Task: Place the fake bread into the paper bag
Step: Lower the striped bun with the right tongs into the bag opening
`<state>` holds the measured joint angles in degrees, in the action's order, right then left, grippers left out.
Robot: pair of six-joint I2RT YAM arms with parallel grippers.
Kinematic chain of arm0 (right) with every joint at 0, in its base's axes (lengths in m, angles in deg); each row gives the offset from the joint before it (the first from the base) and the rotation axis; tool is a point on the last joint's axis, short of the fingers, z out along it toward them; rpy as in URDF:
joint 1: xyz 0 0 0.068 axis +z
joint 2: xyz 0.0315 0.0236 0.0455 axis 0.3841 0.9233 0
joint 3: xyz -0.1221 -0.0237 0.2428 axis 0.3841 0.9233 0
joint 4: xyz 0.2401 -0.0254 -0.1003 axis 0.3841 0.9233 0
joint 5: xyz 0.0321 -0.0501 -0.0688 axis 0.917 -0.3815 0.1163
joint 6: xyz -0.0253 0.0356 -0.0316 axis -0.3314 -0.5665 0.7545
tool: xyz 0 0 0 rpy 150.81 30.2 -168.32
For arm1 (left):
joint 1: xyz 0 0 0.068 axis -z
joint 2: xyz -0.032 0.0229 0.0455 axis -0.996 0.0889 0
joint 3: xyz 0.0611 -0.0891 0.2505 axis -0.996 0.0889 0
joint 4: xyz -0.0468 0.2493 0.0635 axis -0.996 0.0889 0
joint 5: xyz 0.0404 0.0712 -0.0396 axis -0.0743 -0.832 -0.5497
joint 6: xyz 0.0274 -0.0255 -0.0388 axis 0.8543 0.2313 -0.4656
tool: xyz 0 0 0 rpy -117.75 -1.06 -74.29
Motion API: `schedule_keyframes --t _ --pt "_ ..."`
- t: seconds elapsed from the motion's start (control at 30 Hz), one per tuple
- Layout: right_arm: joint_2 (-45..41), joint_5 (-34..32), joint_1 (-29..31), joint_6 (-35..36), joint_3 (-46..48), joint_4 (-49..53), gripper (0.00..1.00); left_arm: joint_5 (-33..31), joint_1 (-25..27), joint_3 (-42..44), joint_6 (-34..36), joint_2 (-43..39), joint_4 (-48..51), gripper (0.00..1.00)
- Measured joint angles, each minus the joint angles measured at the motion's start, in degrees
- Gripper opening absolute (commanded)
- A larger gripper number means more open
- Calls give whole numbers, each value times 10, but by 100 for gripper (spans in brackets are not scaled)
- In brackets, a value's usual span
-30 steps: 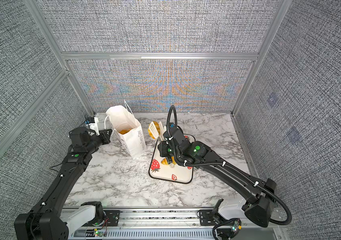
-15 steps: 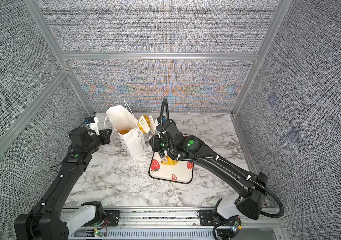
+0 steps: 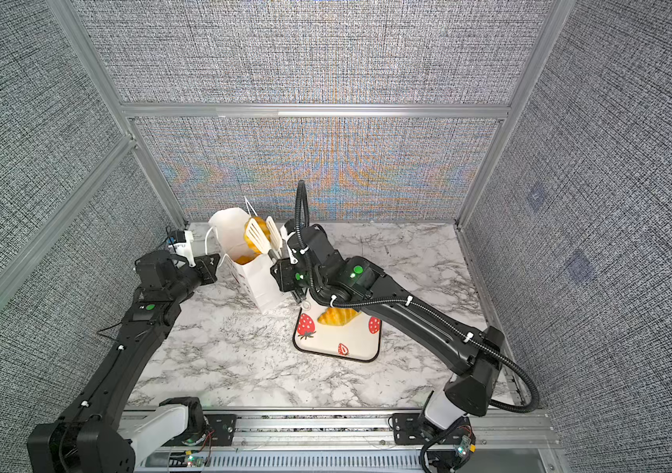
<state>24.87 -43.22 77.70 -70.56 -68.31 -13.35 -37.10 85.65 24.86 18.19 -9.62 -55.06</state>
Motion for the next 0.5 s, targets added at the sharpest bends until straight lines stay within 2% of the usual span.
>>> schedule_keyframes --t 0.5 --pt "88 19 5 16 -84 1 36 0 0 0 0 2 1 0"
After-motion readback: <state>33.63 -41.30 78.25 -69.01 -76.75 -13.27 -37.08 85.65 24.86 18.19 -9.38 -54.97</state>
